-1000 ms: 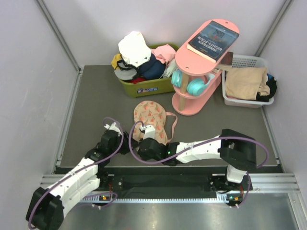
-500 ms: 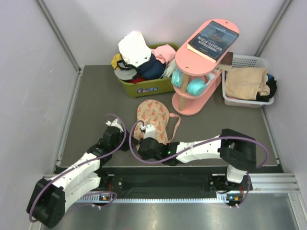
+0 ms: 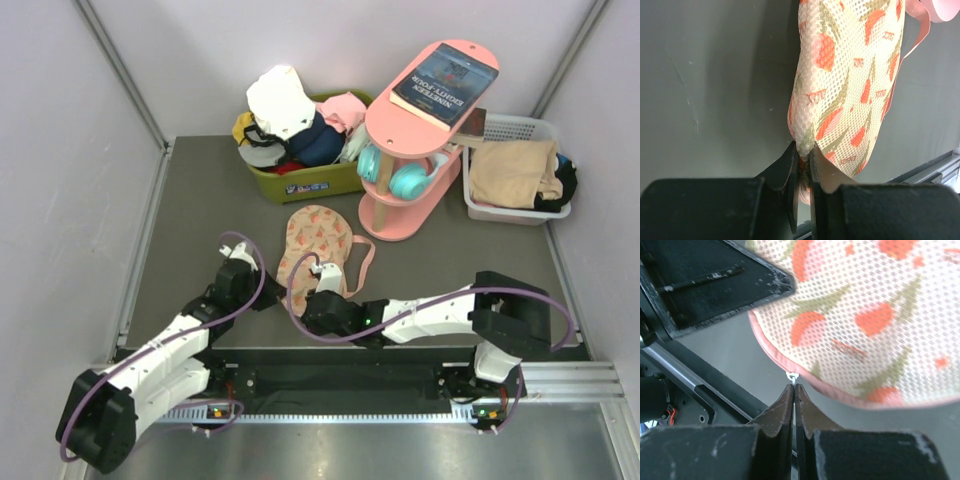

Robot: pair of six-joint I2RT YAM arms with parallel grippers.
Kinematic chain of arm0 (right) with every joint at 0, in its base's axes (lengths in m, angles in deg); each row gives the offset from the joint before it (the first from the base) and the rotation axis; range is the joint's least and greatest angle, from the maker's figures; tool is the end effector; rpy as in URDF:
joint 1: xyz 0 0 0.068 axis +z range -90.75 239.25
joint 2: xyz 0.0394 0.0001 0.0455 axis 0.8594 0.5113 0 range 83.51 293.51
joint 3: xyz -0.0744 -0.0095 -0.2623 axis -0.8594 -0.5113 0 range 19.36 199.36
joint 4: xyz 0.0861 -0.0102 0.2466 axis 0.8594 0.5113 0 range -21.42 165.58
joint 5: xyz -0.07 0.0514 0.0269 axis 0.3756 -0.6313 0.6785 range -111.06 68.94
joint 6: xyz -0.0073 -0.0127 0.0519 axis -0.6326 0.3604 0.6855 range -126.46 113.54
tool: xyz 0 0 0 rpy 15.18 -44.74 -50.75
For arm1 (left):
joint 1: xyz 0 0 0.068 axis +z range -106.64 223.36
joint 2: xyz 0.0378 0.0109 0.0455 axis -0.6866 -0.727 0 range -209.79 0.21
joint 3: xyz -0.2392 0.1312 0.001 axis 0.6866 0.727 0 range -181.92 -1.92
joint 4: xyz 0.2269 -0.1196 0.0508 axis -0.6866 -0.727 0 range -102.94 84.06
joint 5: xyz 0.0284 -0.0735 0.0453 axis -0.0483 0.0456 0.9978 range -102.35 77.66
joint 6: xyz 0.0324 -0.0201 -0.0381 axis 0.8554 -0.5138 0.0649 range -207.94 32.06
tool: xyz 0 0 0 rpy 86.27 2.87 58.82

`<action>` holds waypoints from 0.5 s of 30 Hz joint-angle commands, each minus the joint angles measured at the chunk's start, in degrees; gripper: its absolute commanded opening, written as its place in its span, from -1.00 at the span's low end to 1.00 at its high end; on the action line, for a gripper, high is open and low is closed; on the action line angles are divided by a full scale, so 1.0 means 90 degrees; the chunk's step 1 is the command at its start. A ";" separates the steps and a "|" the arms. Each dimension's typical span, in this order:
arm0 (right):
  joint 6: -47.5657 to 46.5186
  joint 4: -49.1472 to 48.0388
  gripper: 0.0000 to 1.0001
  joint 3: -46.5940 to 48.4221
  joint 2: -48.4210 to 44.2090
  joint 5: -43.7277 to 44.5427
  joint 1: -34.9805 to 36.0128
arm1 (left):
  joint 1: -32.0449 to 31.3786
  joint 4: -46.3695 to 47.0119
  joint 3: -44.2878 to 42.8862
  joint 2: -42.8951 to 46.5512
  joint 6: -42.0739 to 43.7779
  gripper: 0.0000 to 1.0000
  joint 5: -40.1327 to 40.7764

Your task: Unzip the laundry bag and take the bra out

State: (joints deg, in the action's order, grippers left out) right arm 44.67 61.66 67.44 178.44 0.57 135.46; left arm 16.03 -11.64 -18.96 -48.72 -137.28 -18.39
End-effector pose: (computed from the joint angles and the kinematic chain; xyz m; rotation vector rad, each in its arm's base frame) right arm 0.0928 0.3234 0.1701 -0.3017 2.3097 0.7745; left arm 0.1519 -0.0828 0.1673 -0.3901 2.3273 -0.8177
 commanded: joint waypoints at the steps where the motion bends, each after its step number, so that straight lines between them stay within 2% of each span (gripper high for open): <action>1: 0.0158 0.0339 -1.00 -0.0234 -0.0382 0.0262 -0.0039 | 0.0049 0.0096 -0.0353 0.0026 0.0316 -1.00 0.0603; 11: 0.0090 0.0417 -1.00 -0.0195 -0.0402 0.0312 -0.0039 | 0.0127 -0.0041 -0.0617 -0.0188 0.0600 -1.00 0.0838; 12: 0.0042 0.0378 -1.00 -0.0176 -0.0392 0.0321 -0.0039 | 0.0136 -0.0051 -0.0626 -0.0198 0.0600 -0.91 0.0809; 13: 0.0002 0.0359 -1.00 -0.0108 -0.0353 0.0302 -0.0039 | 0.0137 -0.0032 -0.0646 -0.0208 0.0590 -0.47 0.0702; 15: -0.0105 0.0300 -1.00 -0.0010 -0.0285 0.0244 -0.0039 | 0.0136 -0.0060 -0.0646 -0.0179 0.0551 0.03 0.0429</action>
State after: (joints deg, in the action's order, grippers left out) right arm 45.50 63.83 65.86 176.65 2.25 135.22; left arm 16.36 -14.13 -22.00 -50.57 -133.76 -15.13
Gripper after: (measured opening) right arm 0.006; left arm 0.348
